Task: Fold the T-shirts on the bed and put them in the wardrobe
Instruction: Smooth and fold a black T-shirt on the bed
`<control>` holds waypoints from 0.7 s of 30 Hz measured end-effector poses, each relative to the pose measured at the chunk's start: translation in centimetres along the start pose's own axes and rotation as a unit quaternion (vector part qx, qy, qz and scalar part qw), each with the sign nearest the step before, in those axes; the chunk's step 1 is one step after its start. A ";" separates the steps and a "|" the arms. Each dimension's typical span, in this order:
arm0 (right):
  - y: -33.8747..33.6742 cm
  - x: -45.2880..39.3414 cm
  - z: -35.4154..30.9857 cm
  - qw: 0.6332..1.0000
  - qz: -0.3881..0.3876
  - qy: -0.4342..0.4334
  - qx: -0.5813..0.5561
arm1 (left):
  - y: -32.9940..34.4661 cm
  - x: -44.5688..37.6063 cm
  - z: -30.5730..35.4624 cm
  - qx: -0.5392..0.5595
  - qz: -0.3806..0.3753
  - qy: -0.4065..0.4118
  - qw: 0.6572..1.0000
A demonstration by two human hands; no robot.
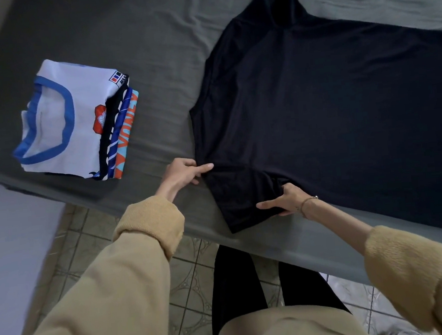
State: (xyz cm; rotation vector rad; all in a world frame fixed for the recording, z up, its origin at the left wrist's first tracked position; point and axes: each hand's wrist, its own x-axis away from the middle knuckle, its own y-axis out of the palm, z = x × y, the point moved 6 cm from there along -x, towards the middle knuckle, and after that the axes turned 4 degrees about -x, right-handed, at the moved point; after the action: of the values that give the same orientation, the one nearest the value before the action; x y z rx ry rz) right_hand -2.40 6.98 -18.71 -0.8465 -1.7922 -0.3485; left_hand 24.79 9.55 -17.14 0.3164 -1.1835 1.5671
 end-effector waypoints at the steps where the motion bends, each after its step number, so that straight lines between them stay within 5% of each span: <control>1: 0.1 0.0 -0.1 1.000 -0.007 -0.004 -0.014 | 0.2 0.1 0.1 0.005 -0.033 -0.002 0.999; 5: 1.1 0.4 -0.1 0.994 -0.057 0.014 -0.093 | 1.4 0.8 -0.2 0.059 -0.127 -0.029 0.990; 13: 1.1 1.0 0.5 0.988 -0.121 0.069 -0.063 | 1.3 0.9 -0.7 0.021 -0.123 -0.038 0.991; 18: 1.1 0.5 0.6 0.994 -0.097 0.039 -0.024 | -0.6 -0.4 0.0 0.024 0.034 -0.003 0.999; 21: 1.1 0.5 0.5 0.992 -0.115 0.055 0.027 | -0.9 -0.7 0.4 -0.020 0.067 0.027 0.997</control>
State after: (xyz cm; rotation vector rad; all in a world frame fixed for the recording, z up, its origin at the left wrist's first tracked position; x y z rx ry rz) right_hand -2.08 8.27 -18.64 -0.5732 -1.7899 -0.4838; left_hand 25.67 8.75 -17.03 0.1710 -1.2132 1.6564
